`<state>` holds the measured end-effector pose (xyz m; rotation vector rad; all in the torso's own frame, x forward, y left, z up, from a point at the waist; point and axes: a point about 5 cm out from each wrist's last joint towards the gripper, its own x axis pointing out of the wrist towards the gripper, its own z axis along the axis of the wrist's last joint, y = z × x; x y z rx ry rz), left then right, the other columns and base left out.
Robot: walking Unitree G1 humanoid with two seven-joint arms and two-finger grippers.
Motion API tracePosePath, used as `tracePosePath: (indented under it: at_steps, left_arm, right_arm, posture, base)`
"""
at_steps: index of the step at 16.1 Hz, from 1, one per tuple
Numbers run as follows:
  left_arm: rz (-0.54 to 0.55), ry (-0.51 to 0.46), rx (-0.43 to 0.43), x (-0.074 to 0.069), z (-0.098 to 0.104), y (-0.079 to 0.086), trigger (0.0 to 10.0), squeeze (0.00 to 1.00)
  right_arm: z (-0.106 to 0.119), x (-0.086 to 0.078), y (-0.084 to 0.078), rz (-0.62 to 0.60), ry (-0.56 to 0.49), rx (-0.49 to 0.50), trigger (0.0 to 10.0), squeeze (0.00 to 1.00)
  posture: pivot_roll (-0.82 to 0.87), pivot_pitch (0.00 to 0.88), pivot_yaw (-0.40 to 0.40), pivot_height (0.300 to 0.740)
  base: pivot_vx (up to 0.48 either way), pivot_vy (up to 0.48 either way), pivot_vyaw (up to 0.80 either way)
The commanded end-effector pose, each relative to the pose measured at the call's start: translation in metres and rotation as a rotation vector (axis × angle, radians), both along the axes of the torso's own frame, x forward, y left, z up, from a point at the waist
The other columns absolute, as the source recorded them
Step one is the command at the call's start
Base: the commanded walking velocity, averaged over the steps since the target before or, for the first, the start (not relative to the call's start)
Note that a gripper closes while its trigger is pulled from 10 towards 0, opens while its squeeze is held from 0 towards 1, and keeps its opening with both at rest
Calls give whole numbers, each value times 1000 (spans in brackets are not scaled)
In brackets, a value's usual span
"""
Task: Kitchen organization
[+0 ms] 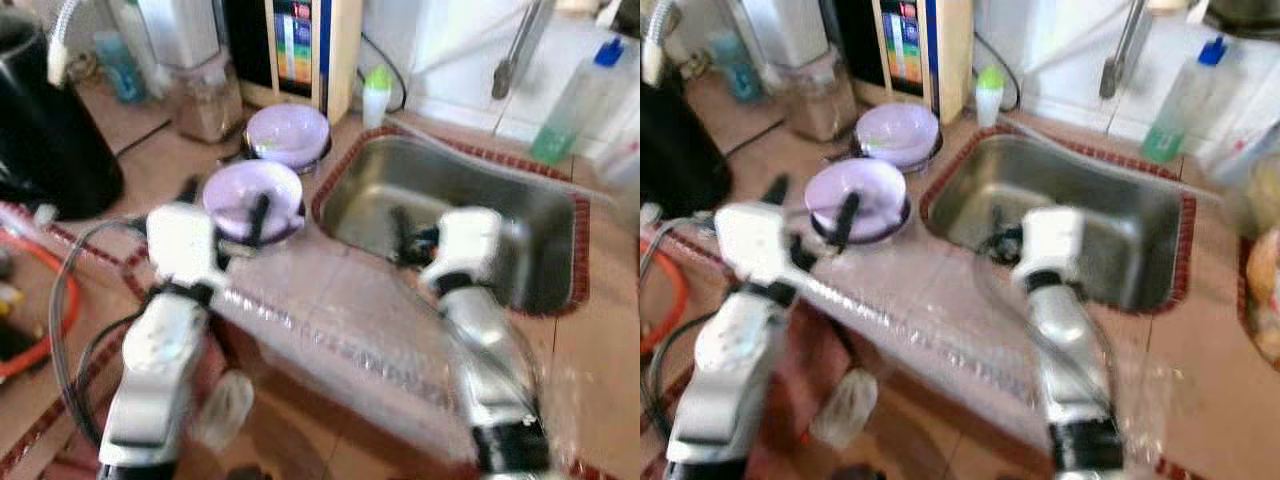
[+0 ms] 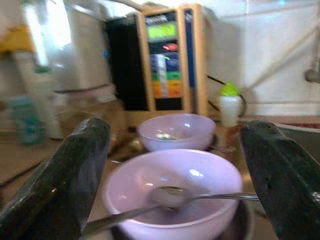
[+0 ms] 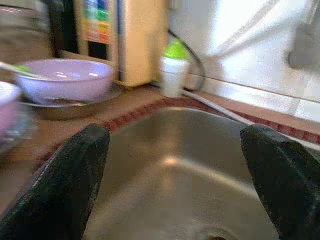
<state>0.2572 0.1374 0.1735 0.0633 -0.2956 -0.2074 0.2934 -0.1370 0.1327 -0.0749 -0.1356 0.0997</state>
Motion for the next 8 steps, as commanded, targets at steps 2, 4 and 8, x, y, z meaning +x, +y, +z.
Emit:
tracePosePath:
  at_steps: [2,4,8]
  left_arm:
    - [-12,0,-2,-1,1,-5,10000,0]
    - [-1,15,5,-2,-3,-2,10000,0]
    - [5,25,-1,-2,-4,0,10000,0]
  right_arm:
    - [1,-1,-8,-21,-7,-2,10000,0]
    - [3,0,-9,-24,-15,5,10000,0]
    - [1,-1,-8,-13,-2,50,10000,0]
  posture:
    - [17,0,26,740]
    - [18,0,28,740]
    - [23,0,30,740]
  base:
    - [0,0,0]
    - [0,0,0]
    - [0,0,0]
